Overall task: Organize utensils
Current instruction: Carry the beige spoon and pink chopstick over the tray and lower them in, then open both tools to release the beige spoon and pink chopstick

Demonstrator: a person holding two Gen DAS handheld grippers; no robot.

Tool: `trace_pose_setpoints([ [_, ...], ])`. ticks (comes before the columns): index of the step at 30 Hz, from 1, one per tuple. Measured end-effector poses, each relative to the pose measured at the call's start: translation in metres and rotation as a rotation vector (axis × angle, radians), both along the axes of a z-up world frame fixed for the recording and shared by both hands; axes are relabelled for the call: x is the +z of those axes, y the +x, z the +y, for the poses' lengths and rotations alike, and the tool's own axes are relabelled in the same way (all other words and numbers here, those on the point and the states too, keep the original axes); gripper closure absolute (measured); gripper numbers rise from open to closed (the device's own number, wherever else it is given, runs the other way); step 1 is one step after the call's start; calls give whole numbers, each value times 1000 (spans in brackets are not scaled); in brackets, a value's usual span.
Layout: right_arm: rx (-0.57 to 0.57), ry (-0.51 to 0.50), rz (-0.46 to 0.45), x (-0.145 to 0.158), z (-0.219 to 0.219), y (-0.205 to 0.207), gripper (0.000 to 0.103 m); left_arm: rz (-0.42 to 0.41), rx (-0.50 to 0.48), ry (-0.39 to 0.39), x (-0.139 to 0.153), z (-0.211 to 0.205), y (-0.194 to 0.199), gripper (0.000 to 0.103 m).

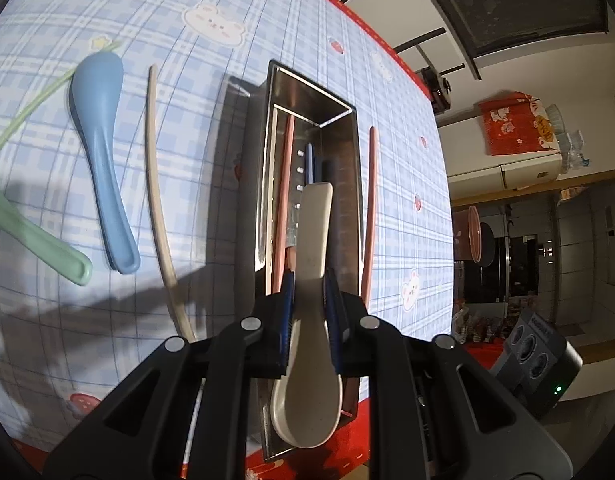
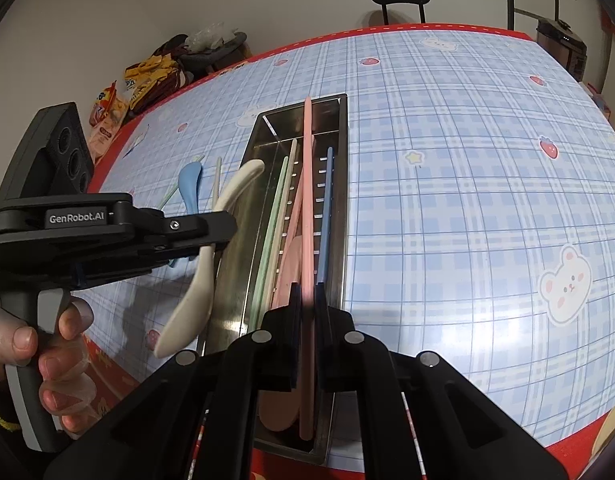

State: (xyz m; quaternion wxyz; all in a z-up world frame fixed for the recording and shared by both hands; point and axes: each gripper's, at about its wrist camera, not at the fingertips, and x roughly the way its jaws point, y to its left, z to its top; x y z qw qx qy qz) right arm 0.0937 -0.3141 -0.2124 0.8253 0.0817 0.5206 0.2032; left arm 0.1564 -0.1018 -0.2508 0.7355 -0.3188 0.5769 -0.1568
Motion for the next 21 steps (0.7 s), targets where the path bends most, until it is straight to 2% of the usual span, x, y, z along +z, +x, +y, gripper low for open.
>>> trace_pose_setpoints([
  [15, -11, 10, 18, -3, -1, -2, 96, 70, -41, -19, -14, -19, -2, 85],
  [19, -14, 16, 27, -4, -2, -1, 96, 63, -50, -28, -11, -21, -3, 74],
  [21, -17, 16, 20, 0, -3, -1, 95, 40, -46, -19, -5, -18, -2, 73],
])
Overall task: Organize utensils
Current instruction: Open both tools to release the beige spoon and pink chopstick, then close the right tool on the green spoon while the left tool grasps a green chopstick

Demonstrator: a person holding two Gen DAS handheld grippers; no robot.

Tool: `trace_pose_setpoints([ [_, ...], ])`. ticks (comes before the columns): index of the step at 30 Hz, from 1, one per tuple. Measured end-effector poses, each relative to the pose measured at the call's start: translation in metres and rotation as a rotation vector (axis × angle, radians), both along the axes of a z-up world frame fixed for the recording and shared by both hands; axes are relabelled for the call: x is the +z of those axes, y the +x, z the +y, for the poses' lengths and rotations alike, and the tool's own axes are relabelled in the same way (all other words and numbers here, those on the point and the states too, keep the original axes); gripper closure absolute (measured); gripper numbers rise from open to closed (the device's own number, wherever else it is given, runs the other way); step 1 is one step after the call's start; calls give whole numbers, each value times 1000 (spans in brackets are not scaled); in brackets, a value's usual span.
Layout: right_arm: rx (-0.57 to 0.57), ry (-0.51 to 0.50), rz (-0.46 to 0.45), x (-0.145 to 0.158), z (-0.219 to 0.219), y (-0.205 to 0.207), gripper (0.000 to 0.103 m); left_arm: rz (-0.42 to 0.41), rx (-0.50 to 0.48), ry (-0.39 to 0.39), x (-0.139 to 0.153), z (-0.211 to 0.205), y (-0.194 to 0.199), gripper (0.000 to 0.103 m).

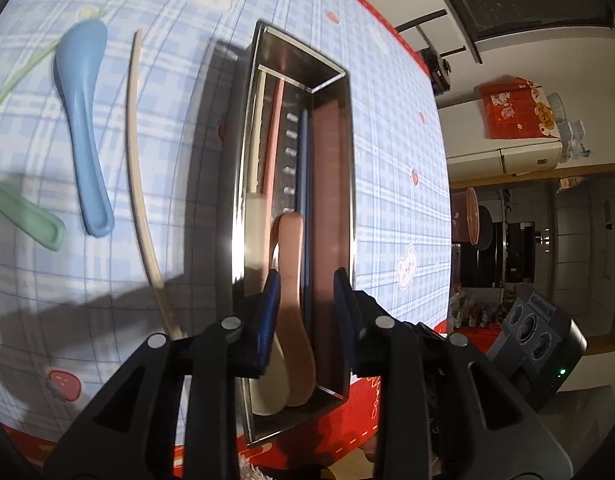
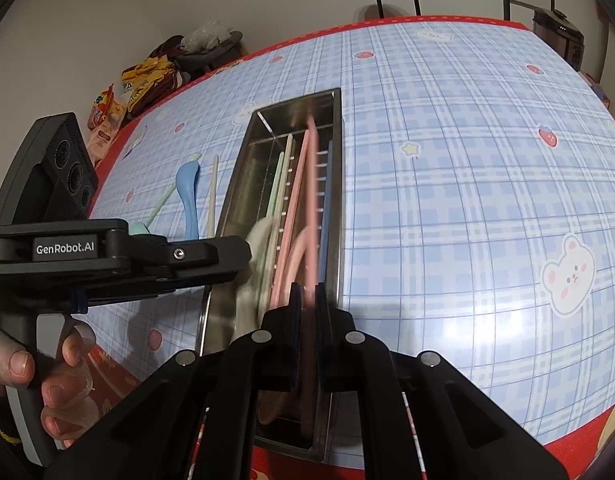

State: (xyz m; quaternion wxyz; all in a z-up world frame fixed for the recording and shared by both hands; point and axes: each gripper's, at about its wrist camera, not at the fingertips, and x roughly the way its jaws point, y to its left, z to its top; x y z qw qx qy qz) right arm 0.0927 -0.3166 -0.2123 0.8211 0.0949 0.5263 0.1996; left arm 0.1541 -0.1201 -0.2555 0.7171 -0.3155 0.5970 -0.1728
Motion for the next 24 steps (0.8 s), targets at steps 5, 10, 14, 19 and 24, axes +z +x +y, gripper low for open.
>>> trace_pose_setpoints([
  [5, -9, 5, -42, 17, -1, 1, 66, -88, 22, 48, 24, 18, -2, 47],
  [10, -35, -6, -88, 35, 3, 5, 28, -175, 48, 109, 48, 43, -7, 17],
  [14, -22, -11, -106, 43, 15, 6, 6, -202, 51, 162, 59, 64, -11, 6],
  [19, -9, -54, -129, 44, 37, 5, 6, -205, 86, 232, 62, 97, -23, 6],
  [24, 16, -76, -118, 40, 63, 6, 6, -188, 138, 303, 56, 138, -35, 6],
])
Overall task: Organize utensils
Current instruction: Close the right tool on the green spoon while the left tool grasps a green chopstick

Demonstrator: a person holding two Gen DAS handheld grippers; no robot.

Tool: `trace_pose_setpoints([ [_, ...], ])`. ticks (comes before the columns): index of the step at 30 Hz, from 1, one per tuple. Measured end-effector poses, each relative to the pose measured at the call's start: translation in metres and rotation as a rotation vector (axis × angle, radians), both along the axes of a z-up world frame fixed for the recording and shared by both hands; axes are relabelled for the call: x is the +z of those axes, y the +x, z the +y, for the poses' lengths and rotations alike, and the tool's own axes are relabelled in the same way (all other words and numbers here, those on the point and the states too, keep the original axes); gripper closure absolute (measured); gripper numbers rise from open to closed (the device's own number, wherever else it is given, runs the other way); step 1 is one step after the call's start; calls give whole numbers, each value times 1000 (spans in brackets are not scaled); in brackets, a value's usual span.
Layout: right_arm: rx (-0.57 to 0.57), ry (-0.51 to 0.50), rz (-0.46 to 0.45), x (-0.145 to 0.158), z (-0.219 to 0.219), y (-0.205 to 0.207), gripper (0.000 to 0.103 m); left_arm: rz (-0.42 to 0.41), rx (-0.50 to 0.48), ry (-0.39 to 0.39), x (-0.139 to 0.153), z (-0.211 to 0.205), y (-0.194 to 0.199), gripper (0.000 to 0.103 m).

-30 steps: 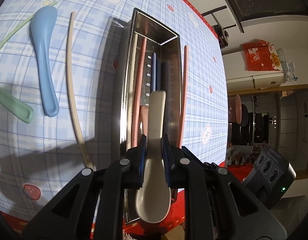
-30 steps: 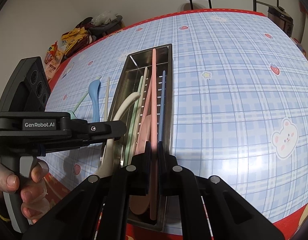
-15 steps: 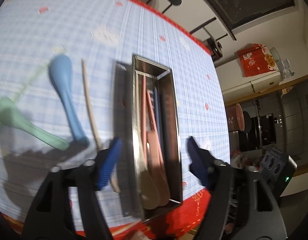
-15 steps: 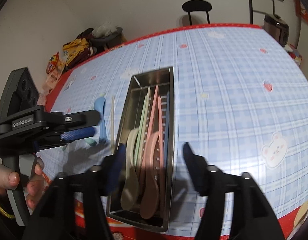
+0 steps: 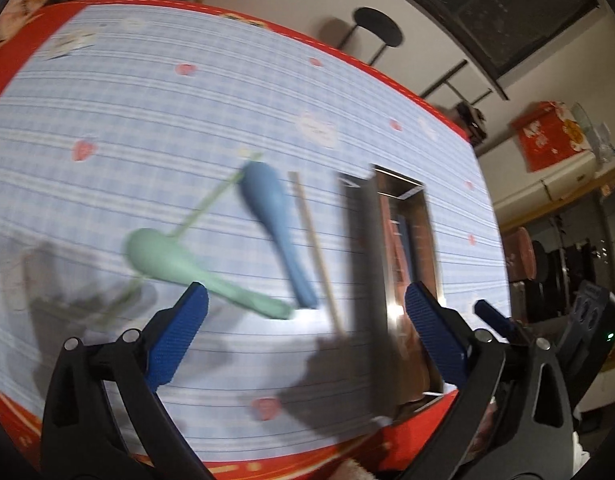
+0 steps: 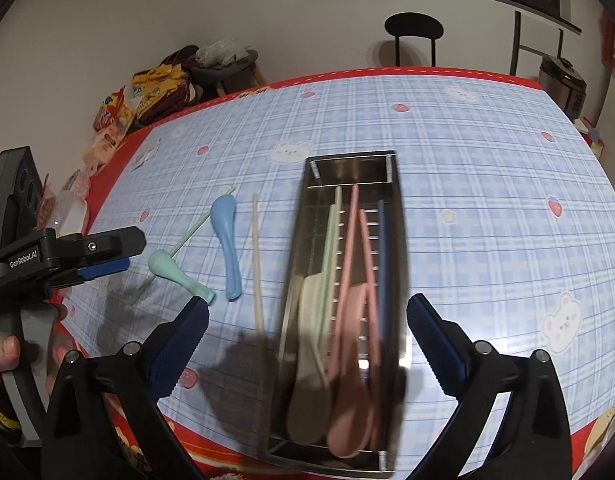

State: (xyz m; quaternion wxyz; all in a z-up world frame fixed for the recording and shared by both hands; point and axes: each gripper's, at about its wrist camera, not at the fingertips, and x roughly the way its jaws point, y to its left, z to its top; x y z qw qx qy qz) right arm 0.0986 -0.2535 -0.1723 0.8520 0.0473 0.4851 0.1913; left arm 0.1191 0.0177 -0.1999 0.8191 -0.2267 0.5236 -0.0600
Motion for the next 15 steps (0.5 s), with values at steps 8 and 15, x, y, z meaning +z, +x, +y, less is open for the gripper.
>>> trace_pose_setpoints([
  [8, 72, -23, 40, -9, 46, 0, 6, -2, 19, 148, -17, 58, -22, 6],
  [15, 141, -64, 62, -16, 85, 1, 6, -36, -53, 253, -25, 86, -32, 6],
])
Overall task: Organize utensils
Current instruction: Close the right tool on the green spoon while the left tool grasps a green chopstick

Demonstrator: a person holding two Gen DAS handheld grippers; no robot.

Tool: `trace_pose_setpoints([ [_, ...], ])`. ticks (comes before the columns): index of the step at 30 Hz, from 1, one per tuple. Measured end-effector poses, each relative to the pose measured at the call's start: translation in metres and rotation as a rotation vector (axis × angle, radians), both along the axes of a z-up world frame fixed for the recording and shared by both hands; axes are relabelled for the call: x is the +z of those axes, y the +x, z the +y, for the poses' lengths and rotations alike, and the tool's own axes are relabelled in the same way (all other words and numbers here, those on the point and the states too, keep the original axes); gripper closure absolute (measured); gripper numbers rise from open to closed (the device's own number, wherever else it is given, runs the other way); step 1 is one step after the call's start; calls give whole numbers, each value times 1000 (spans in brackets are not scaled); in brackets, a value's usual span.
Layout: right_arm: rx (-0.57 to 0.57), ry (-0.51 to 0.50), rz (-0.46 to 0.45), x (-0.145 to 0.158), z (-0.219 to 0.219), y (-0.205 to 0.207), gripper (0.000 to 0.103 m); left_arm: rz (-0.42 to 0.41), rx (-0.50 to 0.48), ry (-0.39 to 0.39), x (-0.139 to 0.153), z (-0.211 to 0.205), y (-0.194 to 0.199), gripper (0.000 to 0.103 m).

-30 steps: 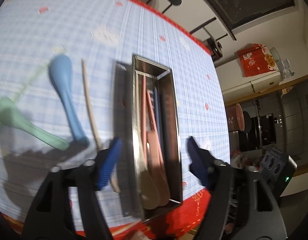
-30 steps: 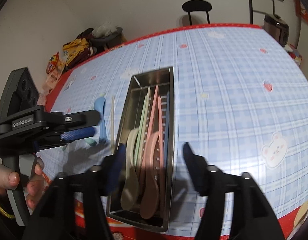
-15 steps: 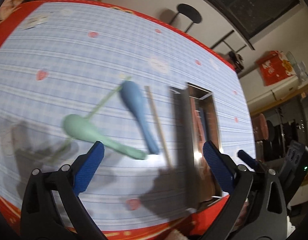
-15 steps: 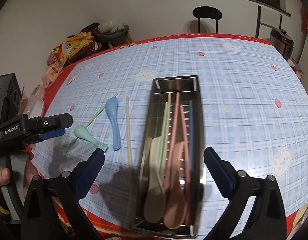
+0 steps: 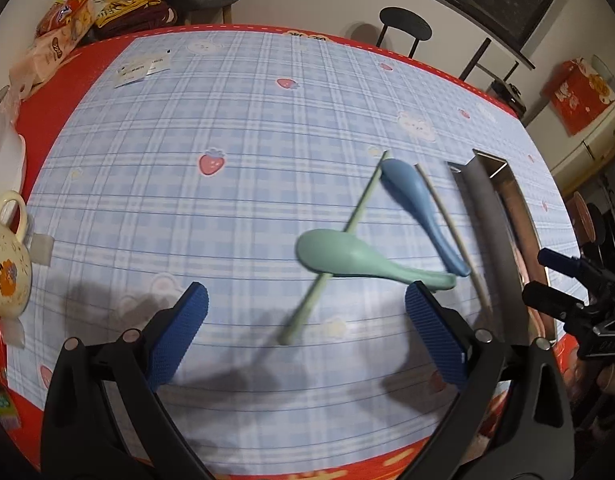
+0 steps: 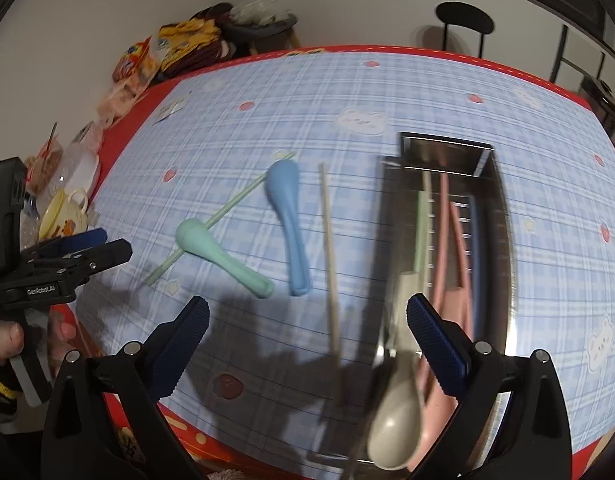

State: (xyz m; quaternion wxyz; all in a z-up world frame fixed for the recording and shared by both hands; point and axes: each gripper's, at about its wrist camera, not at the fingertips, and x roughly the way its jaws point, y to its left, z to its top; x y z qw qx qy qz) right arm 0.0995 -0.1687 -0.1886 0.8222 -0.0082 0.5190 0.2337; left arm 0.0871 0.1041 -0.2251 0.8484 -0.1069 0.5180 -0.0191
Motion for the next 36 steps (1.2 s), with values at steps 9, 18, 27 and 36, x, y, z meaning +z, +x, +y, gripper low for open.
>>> trace_pose_setpoints([
  [9, 102, -84, 21, -15, 43, 4, 29, 32, -13, 9, -17, 22, 4, 6],
  [18, 283, -204, -10, -38, 108, 9, 60, 21, 38, 2, -19, 45, 12, 8],
  [27, 352, -284, -58, -51, 147, 8, 72, 44, 40, -26, -27, 57, 13, 34],
  [36, 327, -278, -94, -44, 147, 0, 91, 55, 5, -56, -34, 51, 18, 43],
])
